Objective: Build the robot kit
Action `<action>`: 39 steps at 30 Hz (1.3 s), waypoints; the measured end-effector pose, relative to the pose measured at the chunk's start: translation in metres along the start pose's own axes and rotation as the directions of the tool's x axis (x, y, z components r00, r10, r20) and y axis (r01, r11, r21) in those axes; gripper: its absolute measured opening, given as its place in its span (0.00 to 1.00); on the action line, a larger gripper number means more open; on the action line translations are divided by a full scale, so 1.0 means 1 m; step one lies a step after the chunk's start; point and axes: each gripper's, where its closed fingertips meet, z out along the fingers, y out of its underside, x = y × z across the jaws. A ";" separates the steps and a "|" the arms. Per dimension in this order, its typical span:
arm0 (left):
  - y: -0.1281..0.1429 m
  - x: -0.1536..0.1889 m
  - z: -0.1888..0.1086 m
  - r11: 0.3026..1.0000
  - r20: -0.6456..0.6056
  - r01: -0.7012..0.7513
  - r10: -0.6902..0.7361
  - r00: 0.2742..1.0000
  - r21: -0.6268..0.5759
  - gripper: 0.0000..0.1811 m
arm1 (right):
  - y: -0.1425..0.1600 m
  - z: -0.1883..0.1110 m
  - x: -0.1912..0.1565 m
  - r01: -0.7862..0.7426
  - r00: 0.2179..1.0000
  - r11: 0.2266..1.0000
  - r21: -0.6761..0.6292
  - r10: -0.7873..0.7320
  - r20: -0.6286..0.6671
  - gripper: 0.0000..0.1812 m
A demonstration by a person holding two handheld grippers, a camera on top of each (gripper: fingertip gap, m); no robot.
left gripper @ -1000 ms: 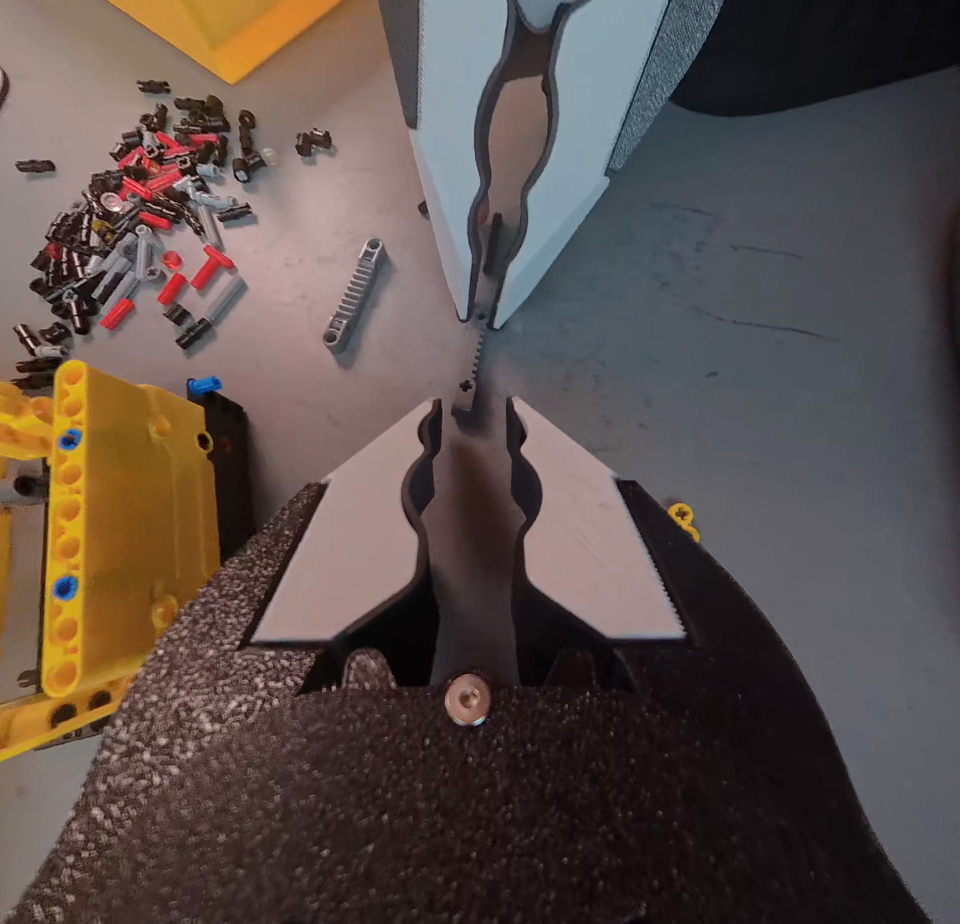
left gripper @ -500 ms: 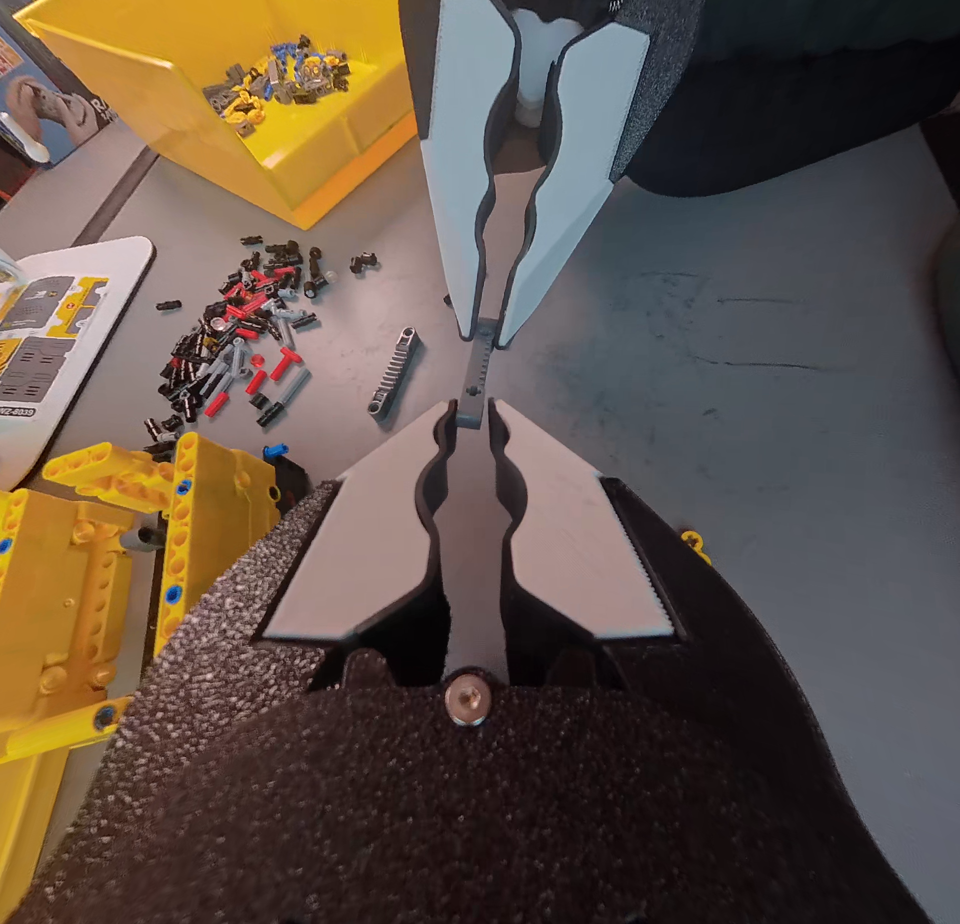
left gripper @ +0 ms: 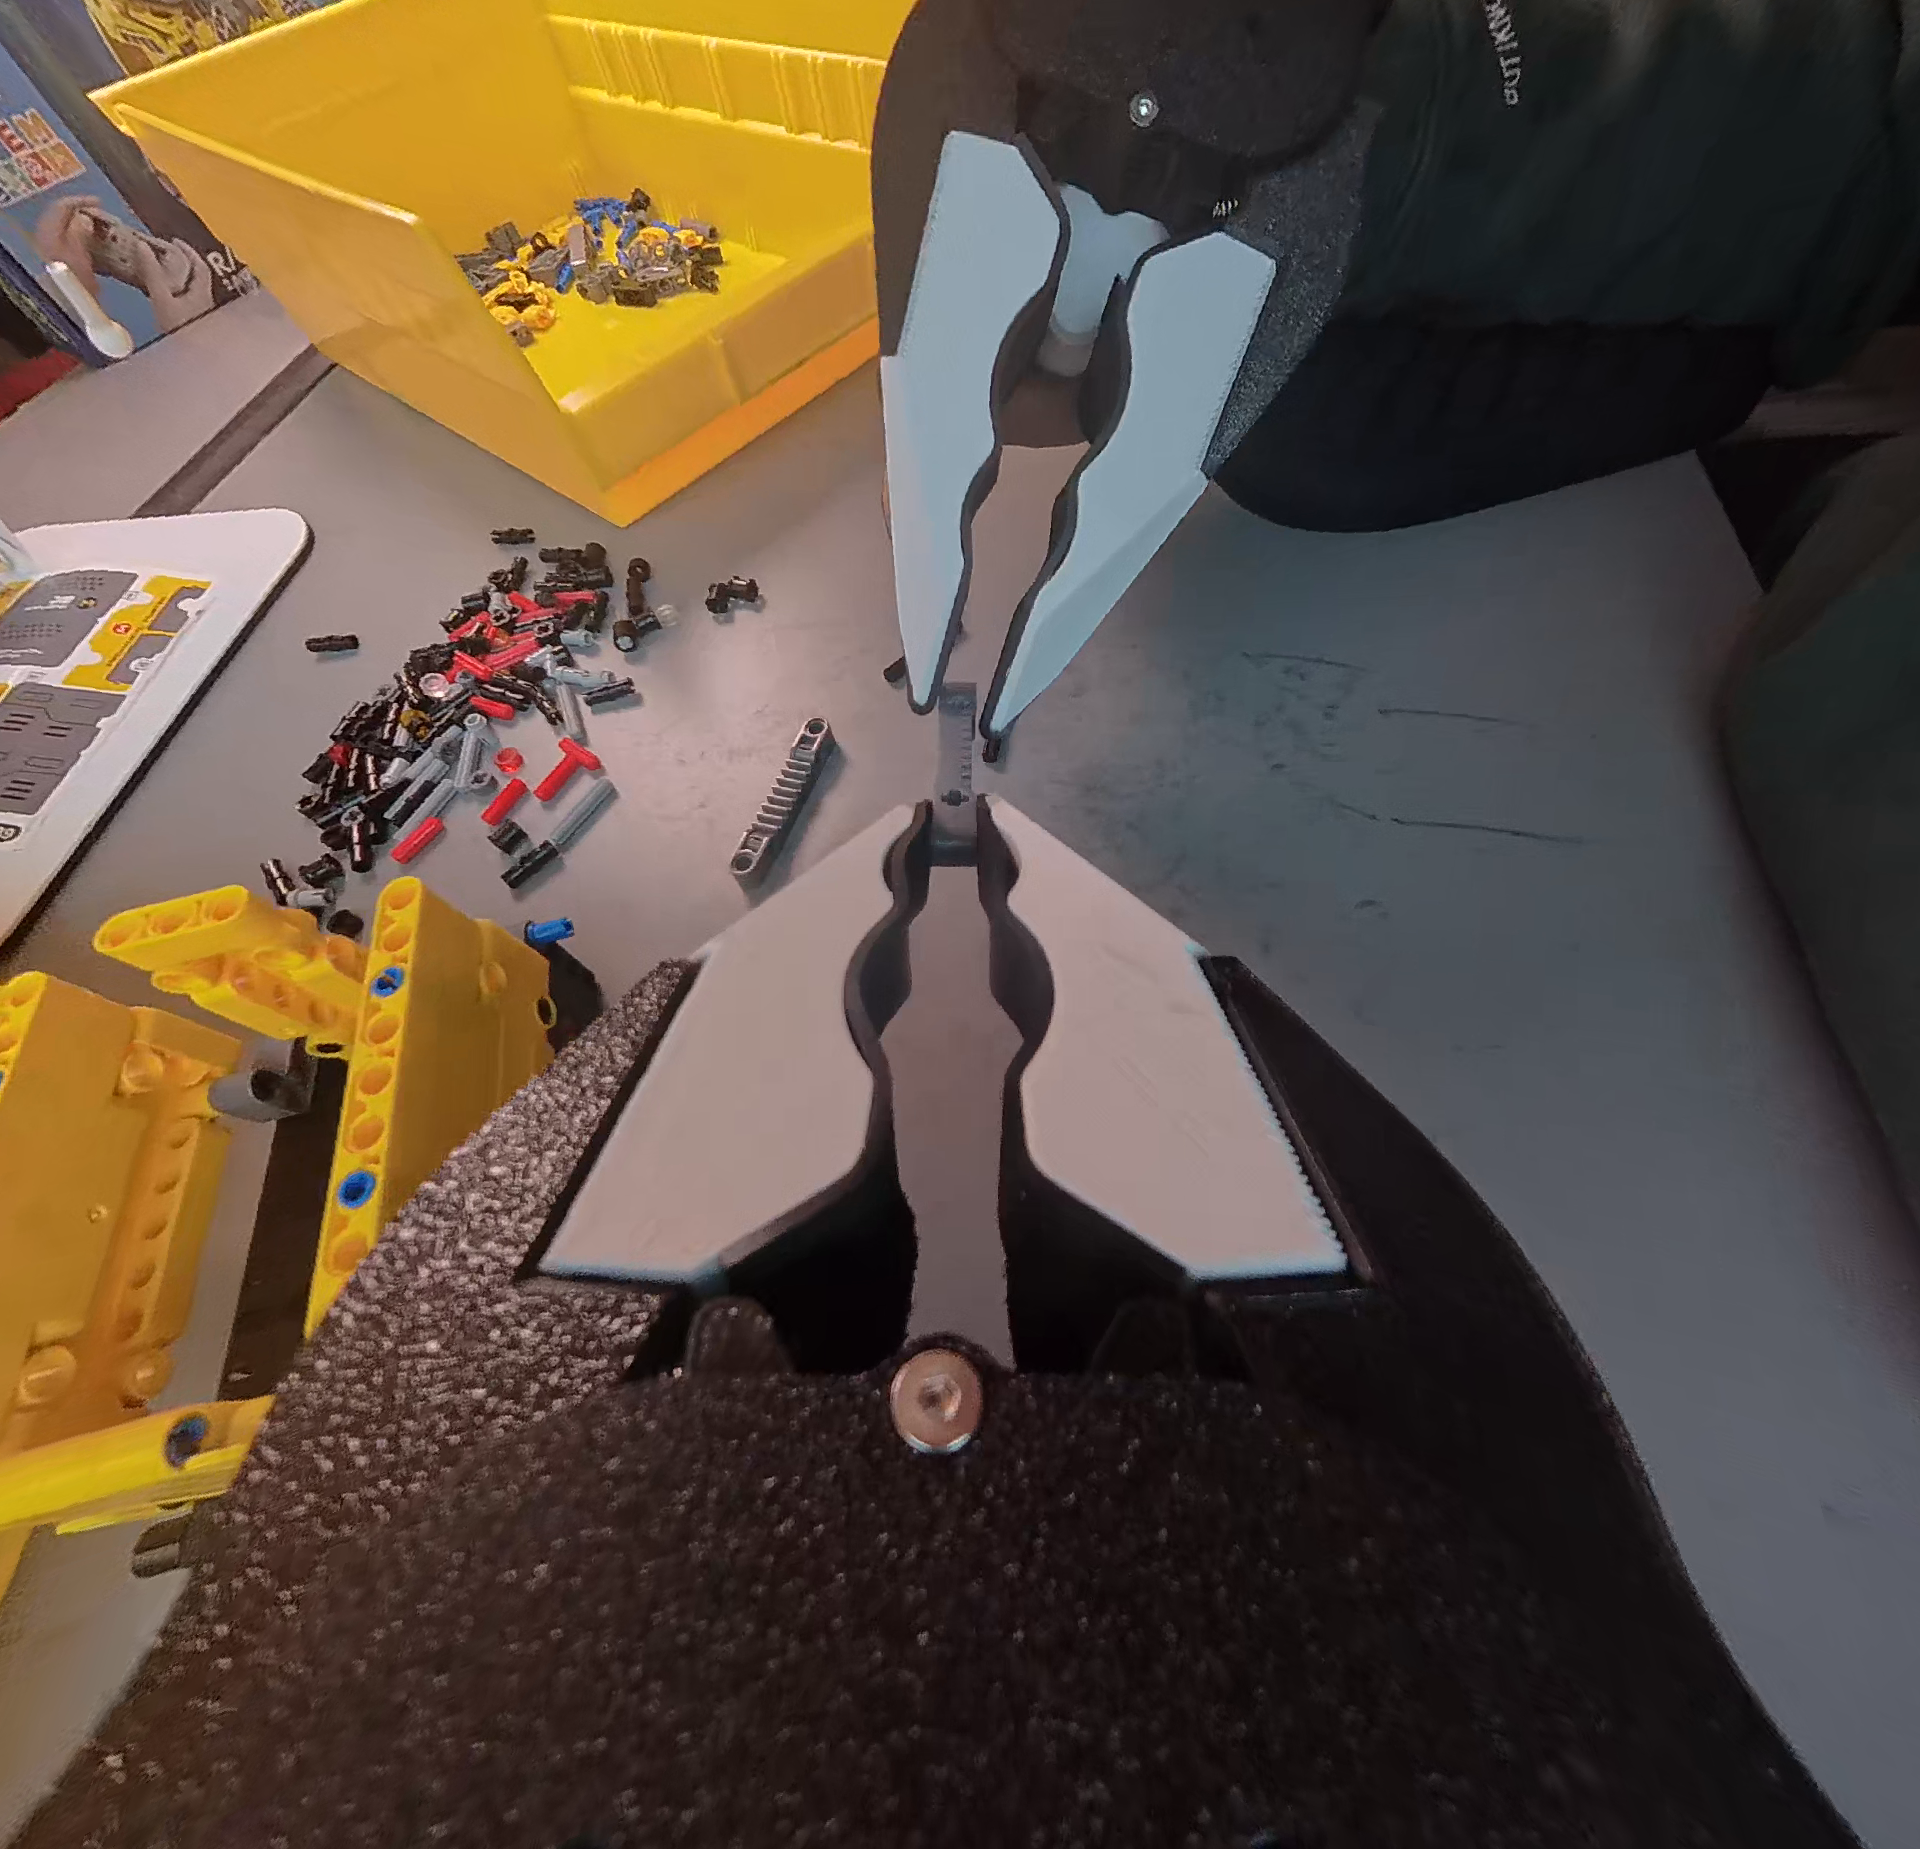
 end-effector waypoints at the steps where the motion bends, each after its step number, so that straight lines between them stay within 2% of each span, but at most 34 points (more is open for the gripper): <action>1: -0.002 -0.001 -0.001 1.000 -0.003 0.022 -0.022 1.000 0.011 0.03 | -0.001 -0.001 0.002 0.003 1.000 1.000 0.007 -0.003 -0.011 0.06; 11: -0.012 -0.009 -0.009 0.966 -0.070 0.234 -0.228 0.971 0.106 0.04 | -0.007 -0.002 0.014 0.096 0.988 0.995 0.025 -0.093 -0.126 0.08; 20: -0.017 -0.012 -0.012 0.926 -0.133 0.349 -0.331 0.934 0.146 0.04 | -0.013 -0.003 0.020 0.155 0.968 0.988 0.017 -0.148 -0.201 0.06; 39: -0.025 -0.017 -0.020 0.920 -0.131 0.335 -0.313 0.941 0.203 0.05 | -0.019 -0.007 0.020 0.066 0.986 0.993 0.098 -0.050 -0.161 0.05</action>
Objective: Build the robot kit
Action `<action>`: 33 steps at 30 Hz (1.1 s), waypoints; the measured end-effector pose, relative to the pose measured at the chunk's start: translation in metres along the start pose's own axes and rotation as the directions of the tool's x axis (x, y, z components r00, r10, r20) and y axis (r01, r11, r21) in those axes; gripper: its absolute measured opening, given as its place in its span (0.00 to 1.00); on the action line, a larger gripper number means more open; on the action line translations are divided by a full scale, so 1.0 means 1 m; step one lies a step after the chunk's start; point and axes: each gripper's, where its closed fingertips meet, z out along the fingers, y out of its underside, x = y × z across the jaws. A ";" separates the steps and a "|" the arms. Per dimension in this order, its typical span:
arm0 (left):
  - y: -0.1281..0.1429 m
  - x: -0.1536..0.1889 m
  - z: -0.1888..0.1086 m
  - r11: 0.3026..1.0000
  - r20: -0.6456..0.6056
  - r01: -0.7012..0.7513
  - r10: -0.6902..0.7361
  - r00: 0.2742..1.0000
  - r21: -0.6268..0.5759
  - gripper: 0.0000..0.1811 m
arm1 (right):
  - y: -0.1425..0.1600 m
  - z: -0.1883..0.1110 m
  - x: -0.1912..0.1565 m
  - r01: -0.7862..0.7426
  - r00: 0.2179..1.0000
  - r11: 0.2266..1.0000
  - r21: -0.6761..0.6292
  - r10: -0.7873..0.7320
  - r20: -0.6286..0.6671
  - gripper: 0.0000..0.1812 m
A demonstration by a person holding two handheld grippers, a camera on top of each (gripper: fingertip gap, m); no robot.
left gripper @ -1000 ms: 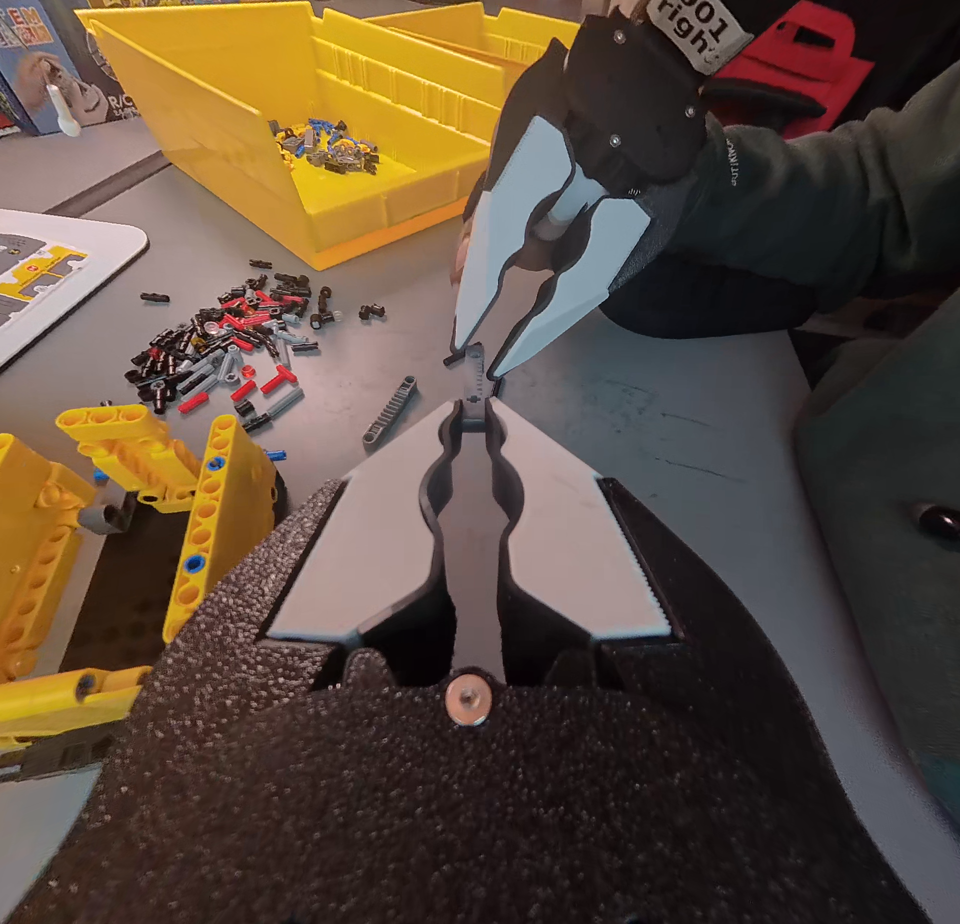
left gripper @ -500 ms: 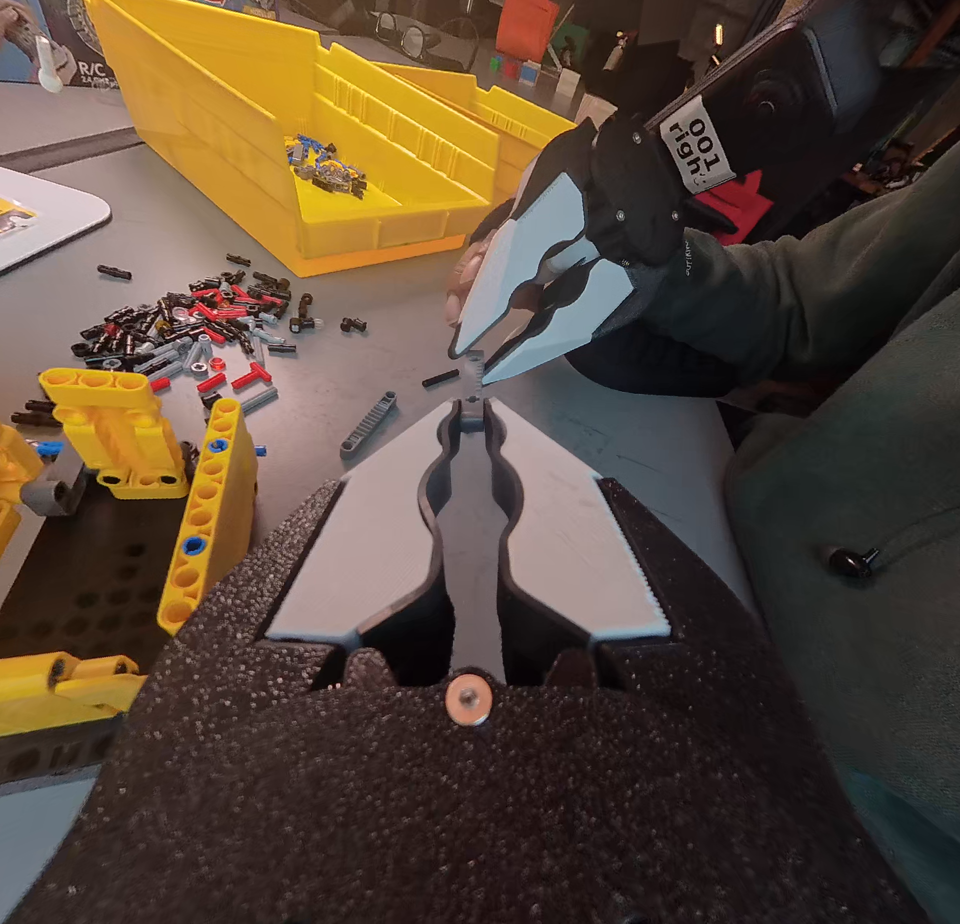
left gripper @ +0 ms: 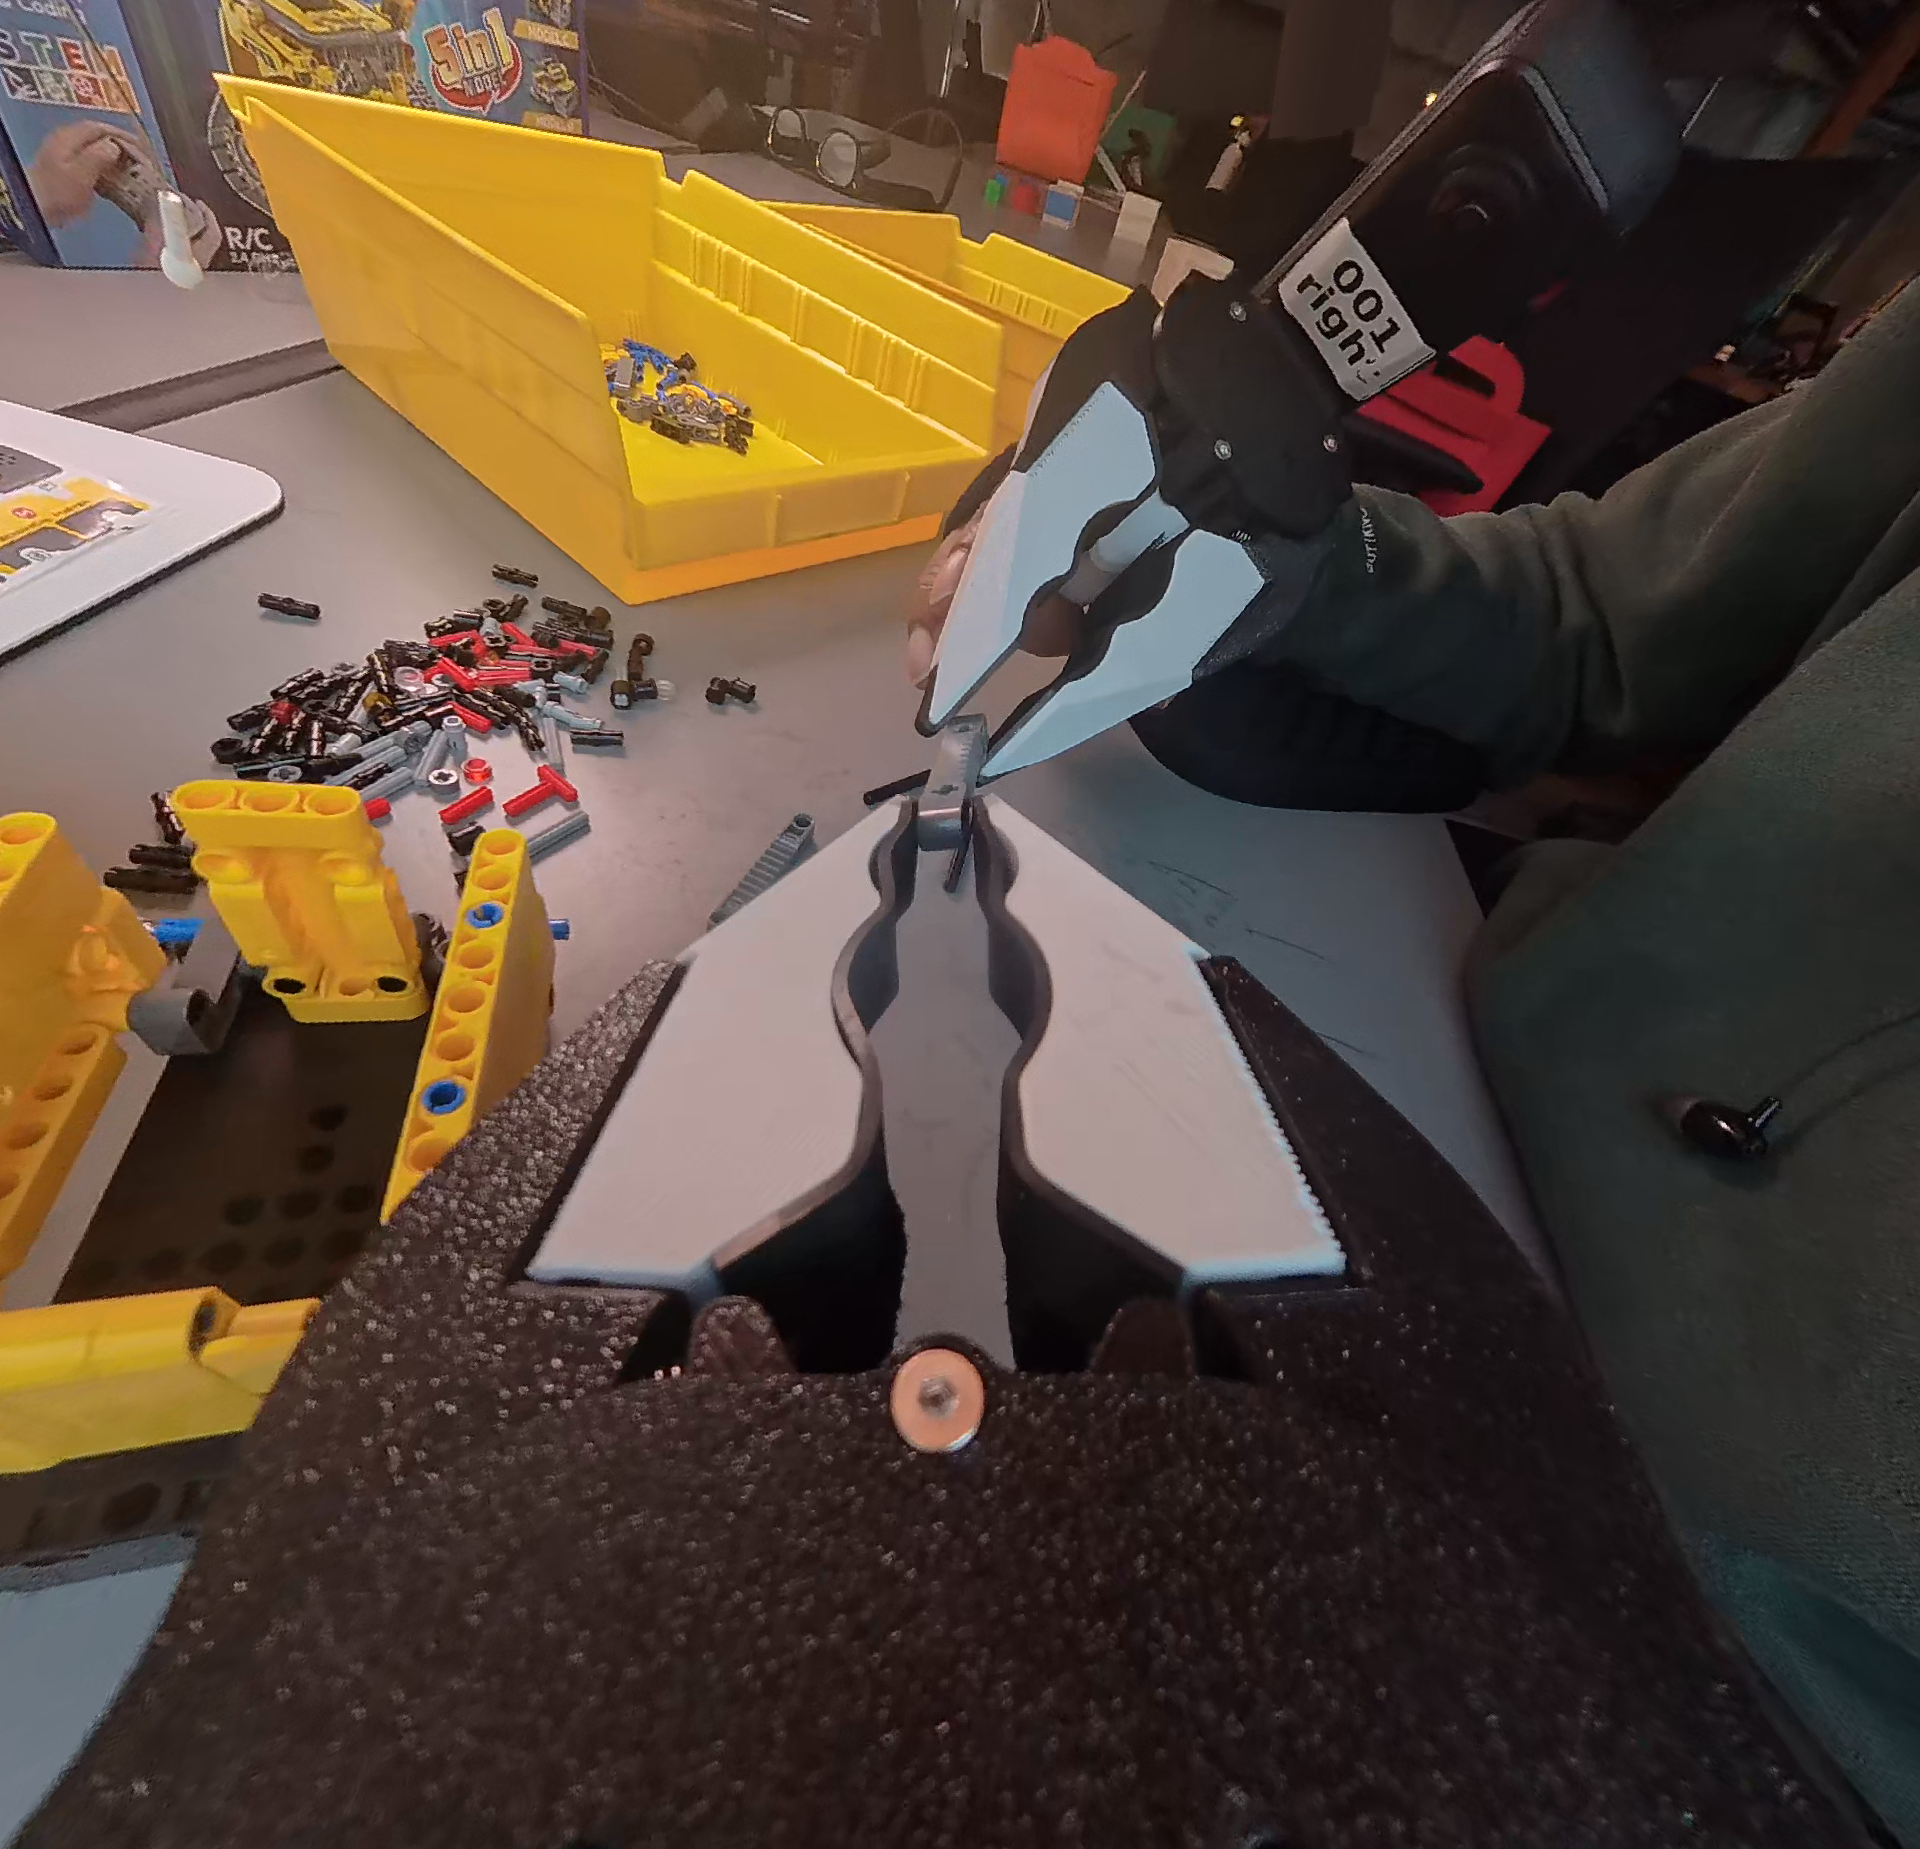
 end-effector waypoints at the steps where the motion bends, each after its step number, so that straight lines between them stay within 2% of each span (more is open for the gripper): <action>1: 0.000 0.000 0.000 1.000 0.000 0.001 -0.001 1.000 0.002 0.05 | 0.000 0.000 0.000 -0.001 1.000 1.000 0.001 0.001 -0.001 0.05; 13: -0.004 -0.005 -0.005 1.000 0.023 -0.026 0.026 0.999 0.017 0.10 | 0.001 -0.004 0.008 -0.030 0.999 0.999 0.019 0.030 -0.020 0.05; 25: -0.003 0.000 -0.002 1.000 0.009 -0.024 0.024 1.000 0.015 0.06 | 0.005 -0.002 0.001 0.044 0.999 0.999 -0.008 -0.044 -0.007 0.05; 30: 0.010 -0.001 0.002 0.994 0.041 -0.084 0.087 0.995 -0.076 0.04 | 0.012 0.000 -0.003 0.061 0.998 0.997 -0.040 -0.060 0.017 0.06; 33: 0.017 -0.003 0.005 0.987 0.059 -0.103 0.111 0.992 -0.123 0.05 | 0.016 -0.001 -0.011 -0.033 0.994 0.998 -0.053 0.038 0.098 0.05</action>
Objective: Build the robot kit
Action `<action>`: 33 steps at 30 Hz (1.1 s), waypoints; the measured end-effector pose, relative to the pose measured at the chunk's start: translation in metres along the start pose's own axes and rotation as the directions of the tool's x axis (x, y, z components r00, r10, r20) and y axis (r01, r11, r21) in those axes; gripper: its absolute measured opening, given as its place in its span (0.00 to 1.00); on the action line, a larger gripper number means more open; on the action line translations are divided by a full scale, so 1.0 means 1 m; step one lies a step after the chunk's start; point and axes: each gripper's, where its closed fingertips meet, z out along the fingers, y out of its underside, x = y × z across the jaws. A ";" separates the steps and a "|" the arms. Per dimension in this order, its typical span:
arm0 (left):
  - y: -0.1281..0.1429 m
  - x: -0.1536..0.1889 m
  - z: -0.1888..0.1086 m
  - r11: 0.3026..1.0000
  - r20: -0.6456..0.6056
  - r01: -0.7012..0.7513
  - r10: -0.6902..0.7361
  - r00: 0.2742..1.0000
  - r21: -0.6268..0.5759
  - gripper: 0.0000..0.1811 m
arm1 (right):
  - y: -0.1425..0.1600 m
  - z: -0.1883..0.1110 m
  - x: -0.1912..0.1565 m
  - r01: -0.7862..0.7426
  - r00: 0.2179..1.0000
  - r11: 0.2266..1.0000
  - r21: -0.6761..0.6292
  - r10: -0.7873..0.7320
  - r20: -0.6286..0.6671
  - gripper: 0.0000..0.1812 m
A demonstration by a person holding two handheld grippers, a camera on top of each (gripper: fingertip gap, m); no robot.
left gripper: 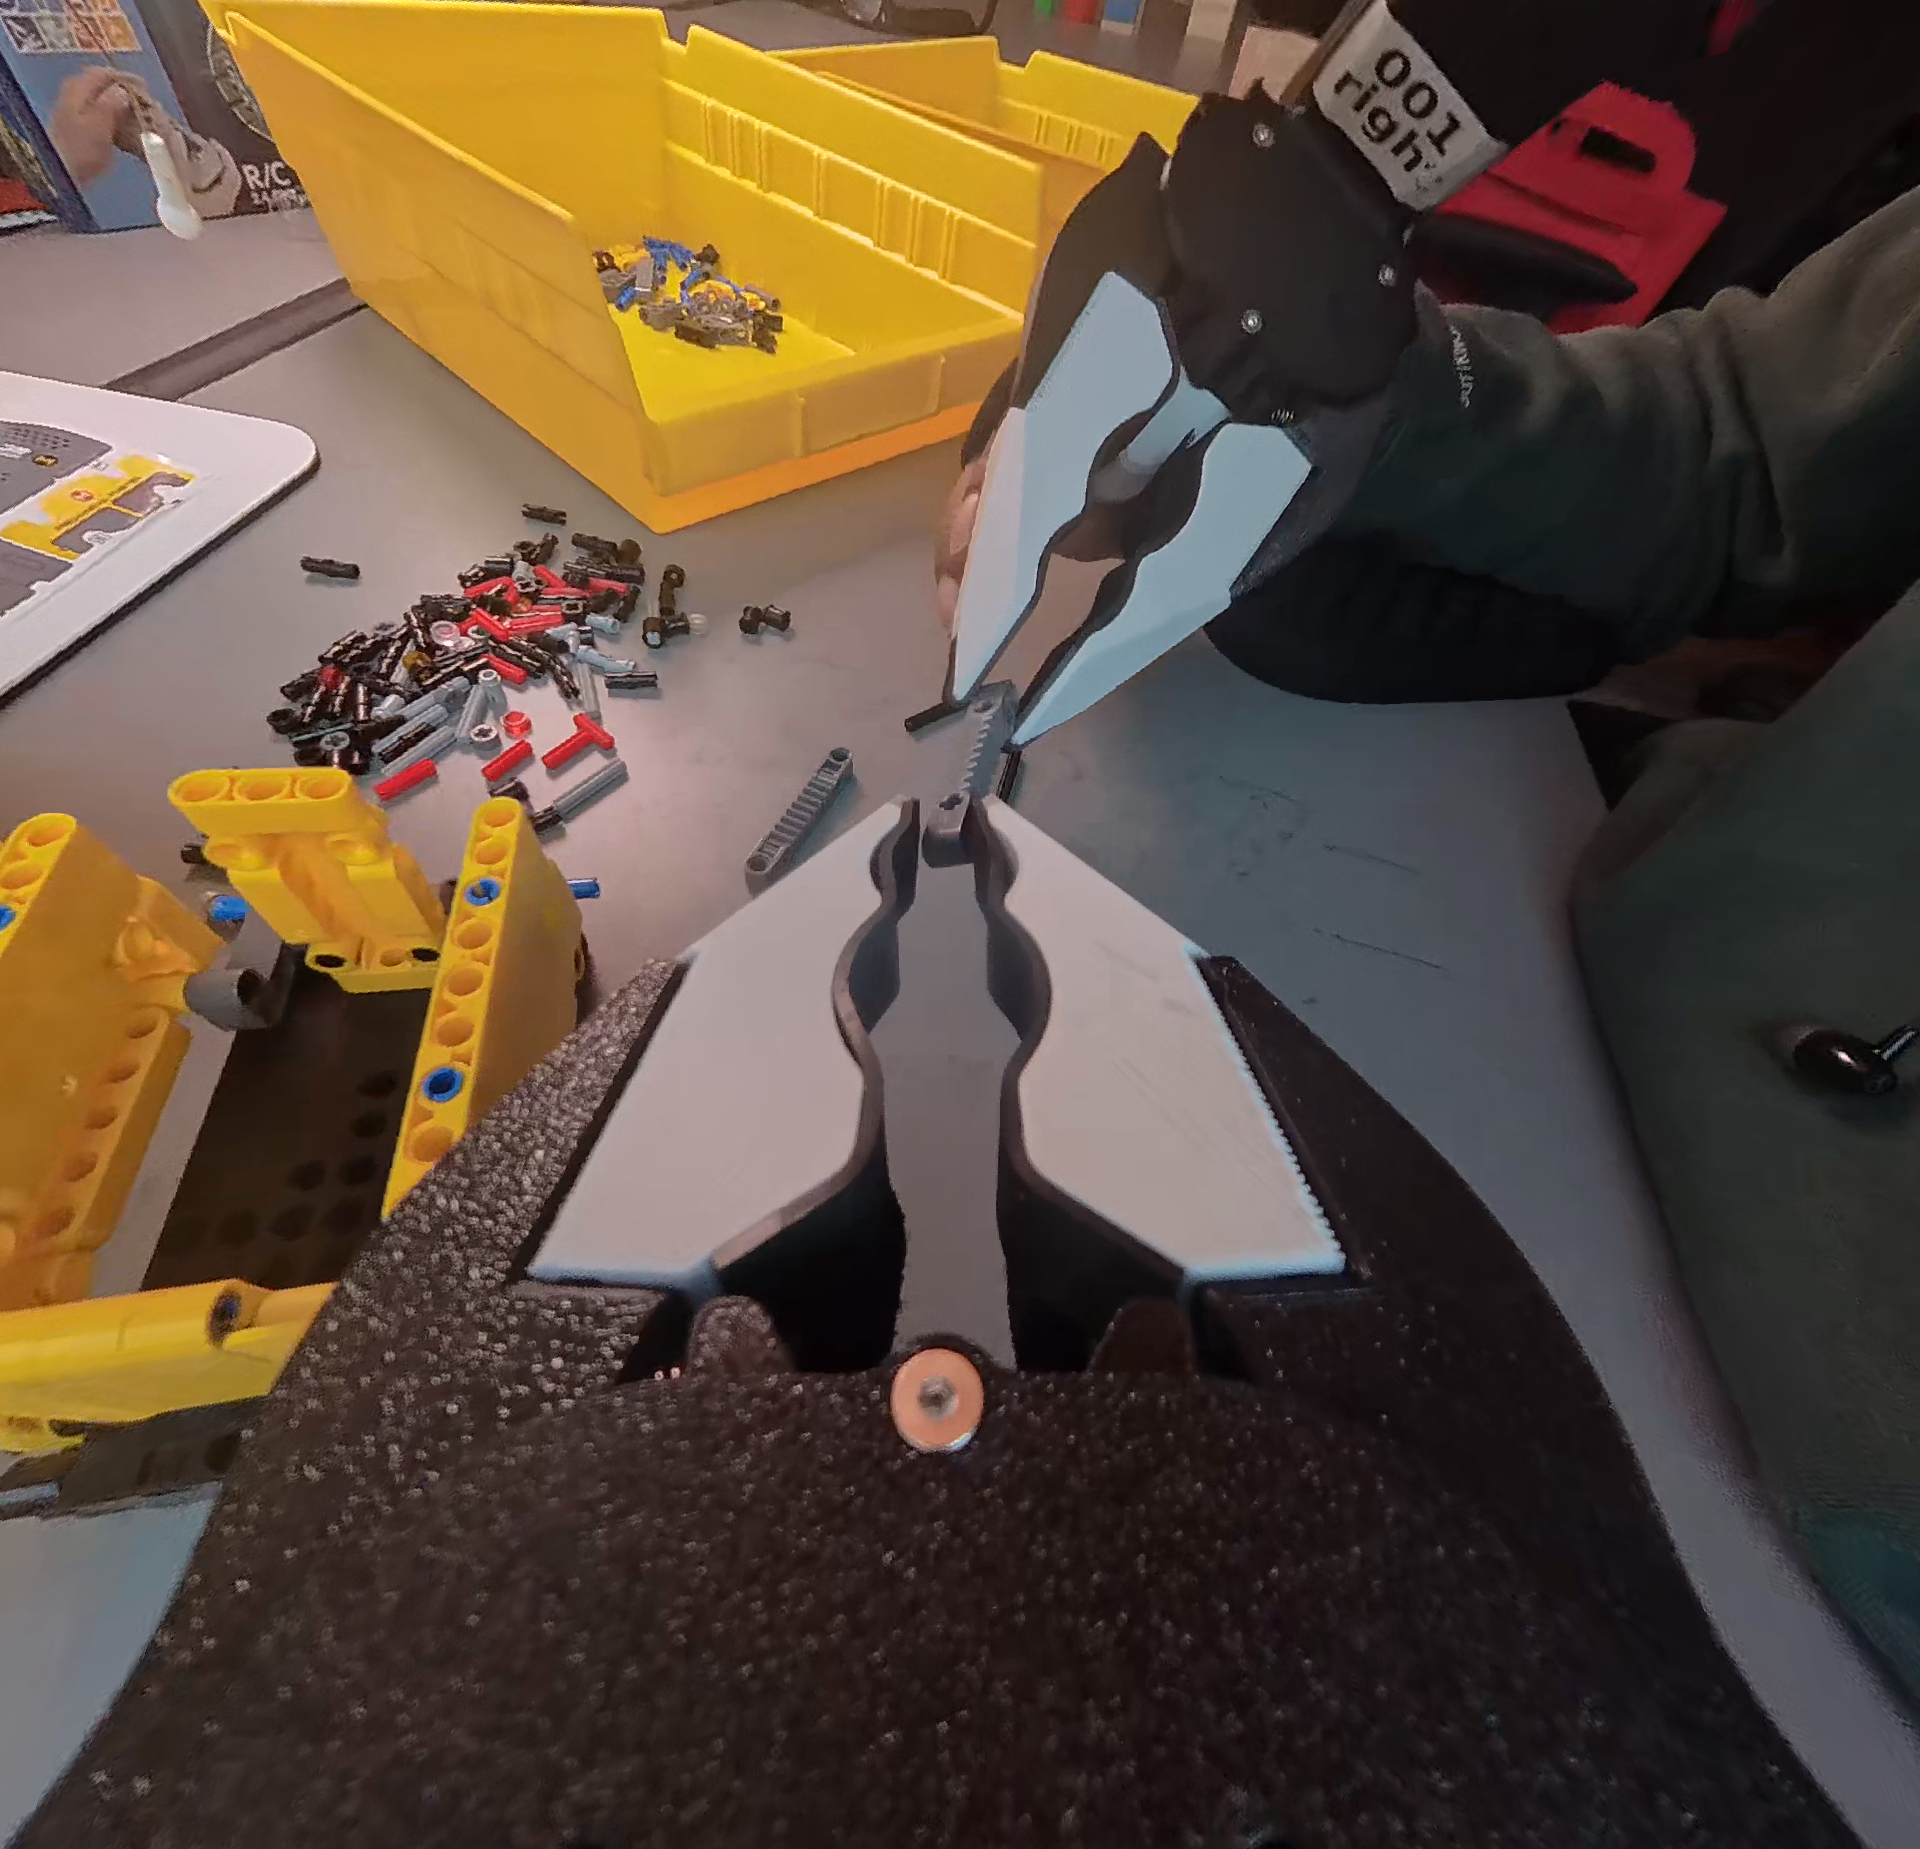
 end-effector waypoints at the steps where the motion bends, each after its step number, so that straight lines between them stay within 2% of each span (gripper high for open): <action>1: 0.001 0.002 0.001 1.000 -0.007 -0.019 0.019 1.000 -0.008 0.06 | 0.002 0.000 -0.004 -0.053 0.998 0.999 -0.007 0.053 0.046 0.05; 3: 0.004 0.010 0.003 0.998 -0.040 -0.051 0.050 0.998 -0.028 0.10 | 0.006 0.000 -0.010 -0.119 0.987 0.993 -0.028 0.121 0.109 0.05; 6: 0.015 0.010 0.008 0.988 -0.014 -0.119 0.118 0.993 -0.101 0.09 | 0.007 0.000 -0.012 -0.108 0.988 0.994 -0.027 0.111 0.112 0.05; 9: 0.021 0.012 0.011 0.979 -0.013 -0.148 0.148 0.989 -0.139 0.08 | 0.007 0.001 -0.011 -0.059 0.994 0.998 -0.021 0.061 0.092 0.05; 14: 0.029 0.013 0.012 0.977 -0.038 -0.117 0.112 0.993 -0.179 0.05 | 0.015 0.005 -0.017 0.068 0.995 0.996 -0.060 -0.063 0.079 0.06; 18: 0.044 0.013 0.015 0.944 -0.019 -0.180 0.182 0.983 -0.276 0.05 | 0.025 0.008 -0.025 0.105 0.989 0.988 -0.112 -0.092 0.114 0.06; 20: 0.053 0.010 0.017 0.918 -0.002 -0.220 0.233 0.973 -0.331 0.05 | 0.033 0.007 -0.028 0.091 0.988 0.984 -0.156 -0.070 0.138 0.09; 25: 0.065 0.010 0.020 0.880 -0.014 -0.268 0.285 0.958 -0.392 0.05 | 0.053 -0.014 -0.016 -0.055 0.981 0.966 -0.251 0.098 0.165 0.08; 29: 0.068 0.011 0.021 0.870 -0.023 -0.276 0.292 0.956 -0.408 0.05 | 0.066 -0.027 -0.016 -0.114 0.968 0.939 -0.326 0.178 0.176 0.05; 33: 0.066 0.012 0.020 0.884 -0.024 -0.251 0.263 0.964 -0.395 0.06 | 0.076 -0.025 -0.024 -0.123 0.956 0.914 -0.388 0.213 0.199 0.04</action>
